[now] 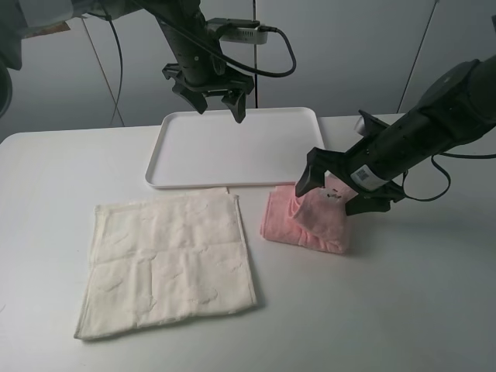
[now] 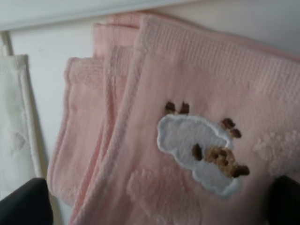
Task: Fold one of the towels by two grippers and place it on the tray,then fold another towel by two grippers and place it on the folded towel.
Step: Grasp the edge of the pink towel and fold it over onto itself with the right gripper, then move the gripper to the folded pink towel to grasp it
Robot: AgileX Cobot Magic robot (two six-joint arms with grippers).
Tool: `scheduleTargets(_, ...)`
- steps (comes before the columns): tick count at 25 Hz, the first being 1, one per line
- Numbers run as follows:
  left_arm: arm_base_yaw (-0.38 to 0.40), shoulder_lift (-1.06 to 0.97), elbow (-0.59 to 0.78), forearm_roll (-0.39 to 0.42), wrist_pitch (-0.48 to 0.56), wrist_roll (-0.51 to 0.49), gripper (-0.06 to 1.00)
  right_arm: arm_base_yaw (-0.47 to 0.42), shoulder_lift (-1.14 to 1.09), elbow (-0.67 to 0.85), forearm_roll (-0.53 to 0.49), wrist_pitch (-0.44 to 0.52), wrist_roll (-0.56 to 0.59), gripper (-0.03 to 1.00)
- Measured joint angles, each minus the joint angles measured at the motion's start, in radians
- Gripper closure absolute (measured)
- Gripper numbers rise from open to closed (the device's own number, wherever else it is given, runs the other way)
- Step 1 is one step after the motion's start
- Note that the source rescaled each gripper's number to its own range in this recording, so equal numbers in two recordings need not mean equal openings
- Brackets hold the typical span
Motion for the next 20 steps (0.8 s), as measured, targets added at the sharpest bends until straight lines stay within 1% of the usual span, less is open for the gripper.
scheduleTargets(3, 0.0, 0.0, 0.0, 0.0, 0.0, 0.0, -0.03, 0.0, 0.0, 0.0, -0.077, -0.019, 0.079, -0.03)
scheduleTargets(6, 0.0, 0.0, 0.0, 0.0, 0.0, 0.0, -0.03, 0.0, 0.0, 0.0, -0.125, -0.028, 0.123, -0.03)
scheduleTargets(11, 0.0, 0.0, 0.0, 0.0, 0.0, 0.0, -0.03, -0.007, 0.0, 0.0, -0.139, -0.033, 0.159, -0.03)
scheduleTargets(14, 0.0, 0.0, 0.0, 0.0, 0.0, 0.002, -0.03, -0.045, 0.0, 0.0, -0.148, -0.029, 0.169, -0.03)
scheduleTargets(17, 0.0, 0.0, 0.0, 0.002, 0.0, 0.008, -0.03, -0.089, 0.0, 0.0, -0.157, -0.004, 0.169, -0.03)
scheduleTargets(20, 0.0, 0.0, 0.0, 0.002, 0.0, 0.019, -0.03, -0.096, 0.0, 0.0, -0.182, 0.011, 0.167, -0.03)
